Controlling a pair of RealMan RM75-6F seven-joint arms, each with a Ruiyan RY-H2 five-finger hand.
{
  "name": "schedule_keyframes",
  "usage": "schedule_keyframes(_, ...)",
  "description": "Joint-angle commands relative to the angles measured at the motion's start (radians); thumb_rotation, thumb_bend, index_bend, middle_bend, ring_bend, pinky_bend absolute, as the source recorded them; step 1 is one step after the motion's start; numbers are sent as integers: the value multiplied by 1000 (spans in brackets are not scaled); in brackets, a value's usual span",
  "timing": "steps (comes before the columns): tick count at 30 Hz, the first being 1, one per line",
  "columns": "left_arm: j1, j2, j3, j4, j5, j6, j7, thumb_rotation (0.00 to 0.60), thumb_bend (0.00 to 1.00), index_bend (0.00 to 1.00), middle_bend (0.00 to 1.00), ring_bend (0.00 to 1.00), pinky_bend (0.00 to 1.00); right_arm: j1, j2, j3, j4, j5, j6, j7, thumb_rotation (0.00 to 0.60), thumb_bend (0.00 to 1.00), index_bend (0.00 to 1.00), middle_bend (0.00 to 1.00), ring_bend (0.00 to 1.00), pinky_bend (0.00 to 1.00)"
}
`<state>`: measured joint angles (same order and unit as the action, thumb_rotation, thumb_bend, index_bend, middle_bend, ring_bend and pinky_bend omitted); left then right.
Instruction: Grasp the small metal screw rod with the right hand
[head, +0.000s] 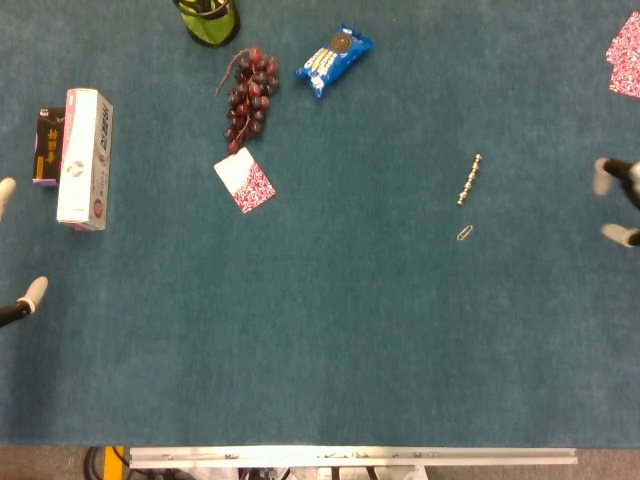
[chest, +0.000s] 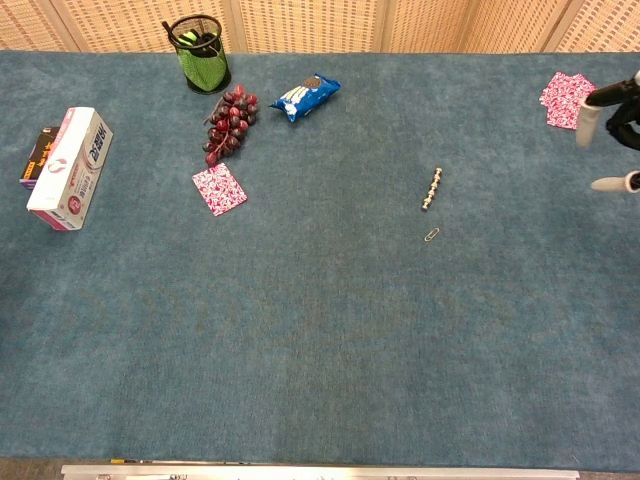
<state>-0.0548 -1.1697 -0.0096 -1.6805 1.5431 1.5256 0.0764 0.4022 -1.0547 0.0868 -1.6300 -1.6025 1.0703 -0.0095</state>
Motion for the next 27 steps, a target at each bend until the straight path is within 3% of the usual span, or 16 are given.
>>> schedule_keyframes(1,1,1,0,1,0,1,-2,600,203,0,64,41,12,61,-53,15,48,8,-64,1,600,107,529,932,987,1000)
schedule_keyframes(16,4,-6,-3,14,-16,-5,-13,600,203,0,64,41,12,248,-252,21,225,83,-283,-72,600,137,529,963,1000,1000)
schedule_keyframes(20,2,-9,-6,18,-20,-10,-17,600,203,0,64,41,12,282,-294,20,265,107,-322,-89,600,193,529,963,1000,1000)
schedule_keyframes(27,2,-10,-7,29,-29,-16,-26,600,203,0,64,42,12,329,-350,16,319,147,-374,-111,600,204,529,964,1000,1000)
